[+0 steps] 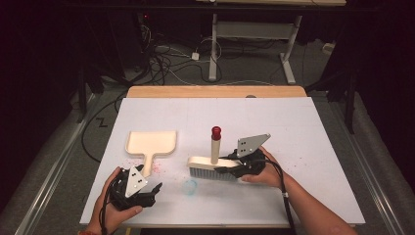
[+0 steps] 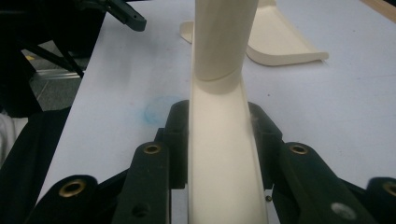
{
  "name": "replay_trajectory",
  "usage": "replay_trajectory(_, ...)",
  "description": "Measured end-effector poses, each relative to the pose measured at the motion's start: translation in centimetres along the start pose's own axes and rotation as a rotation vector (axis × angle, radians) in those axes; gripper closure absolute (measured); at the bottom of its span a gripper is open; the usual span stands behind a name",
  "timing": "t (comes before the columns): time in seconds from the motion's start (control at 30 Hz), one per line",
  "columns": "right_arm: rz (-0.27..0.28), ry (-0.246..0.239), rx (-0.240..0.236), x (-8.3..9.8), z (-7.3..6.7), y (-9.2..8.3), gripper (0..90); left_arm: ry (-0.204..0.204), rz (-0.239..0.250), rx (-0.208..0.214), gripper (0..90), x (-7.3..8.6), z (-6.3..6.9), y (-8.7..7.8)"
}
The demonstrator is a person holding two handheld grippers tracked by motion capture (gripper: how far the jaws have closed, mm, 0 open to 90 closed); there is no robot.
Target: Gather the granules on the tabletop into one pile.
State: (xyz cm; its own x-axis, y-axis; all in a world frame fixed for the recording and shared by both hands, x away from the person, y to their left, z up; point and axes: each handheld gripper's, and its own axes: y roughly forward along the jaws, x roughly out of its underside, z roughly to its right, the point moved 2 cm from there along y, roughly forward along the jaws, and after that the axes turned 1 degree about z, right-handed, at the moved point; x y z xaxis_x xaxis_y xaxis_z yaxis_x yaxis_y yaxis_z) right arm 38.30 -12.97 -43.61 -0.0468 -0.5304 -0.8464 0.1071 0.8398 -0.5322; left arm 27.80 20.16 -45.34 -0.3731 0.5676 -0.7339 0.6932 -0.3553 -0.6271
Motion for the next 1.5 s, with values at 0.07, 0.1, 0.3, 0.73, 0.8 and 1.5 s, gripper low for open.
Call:
replay_trajectory(0.07, 0.001, -0.003, 0.003, -0.1, -0.2, -0.2, 67.0, 0.0, 0.001, 0.0, 19.7, 0.0, 0.0, 0.0)
replay_trajectory(0.1, 0.003, -0.002, 0.006, -0.1, -0.2, -0.3, 67.0, 0.001, 0.0, -0.001, 19.7, 0.0, 0.0, 0.0)
replay_trajectory(0.3, 0.026, -0.006, 0.057, -0.6, -0.8, -1.6, 67.0, 0.002, 0.005, -0.002, 19.6, -0.1, 0.2, -0.1)
replay_trajectory(0.73, 0.025, -0.005, 0.142, 0.0, -2.4, -6.2, 67.0, 0.012, 0.001, -0.003, 19.7, 0.0, 0.2, -0.2)
replay_trajectory(0.8, 0.01, -0.011, 0.136, 0.6, -2.8, -6.8, 67.0, 0.015, -0.001, -0.001, 19.7, 0.0, 0.3, -0.2)
replay_trajectory(1.5, -0.074, 0.03, 0.158, 3.7, -2.3, -6.3, 67.0, 0.031, -0.007, 0.011, 19.6, -0.3, 0.5, 0.3)
